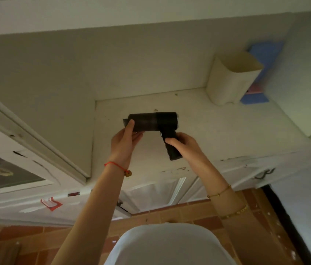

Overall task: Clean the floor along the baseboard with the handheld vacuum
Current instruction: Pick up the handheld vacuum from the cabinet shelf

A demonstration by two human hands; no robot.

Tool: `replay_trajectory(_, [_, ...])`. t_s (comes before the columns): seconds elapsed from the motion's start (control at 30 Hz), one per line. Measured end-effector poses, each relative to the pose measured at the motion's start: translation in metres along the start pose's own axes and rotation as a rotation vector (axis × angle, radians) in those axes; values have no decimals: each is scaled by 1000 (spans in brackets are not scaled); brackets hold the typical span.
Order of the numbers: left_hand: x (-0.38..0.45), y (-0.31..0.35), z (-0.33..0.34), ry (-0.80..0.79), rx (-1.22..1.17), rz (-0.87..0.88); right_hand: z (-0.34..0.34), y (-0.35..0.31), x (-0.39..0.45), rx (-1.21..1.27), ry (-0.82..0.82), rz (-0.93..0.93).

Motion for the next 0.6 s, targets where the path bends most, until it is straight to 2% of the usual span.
replay_trajectory(0.1, [-10, -3, 16, -66, 25, -25, 4, 11, -17, 193, -98, 33])
replay_trajectory(0.3, [-35, -19, 57, -247, 72, -96, -11, 43, -56, 541, -38, 59])
replay_trajectory(0.6, [-75, -67, 125, -501, 166, -223, -42, 88, -132, 739, -5, 26])
Point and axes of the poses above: each hand's wrist, its own x-axis towards the middle knuckle, its own z-axis out of the palm, y = z × x, the point moved 8 cm from there along x, towards the middle knuckle, and after that the axes turned 11 degrees about -y, right-handed, at the moved point
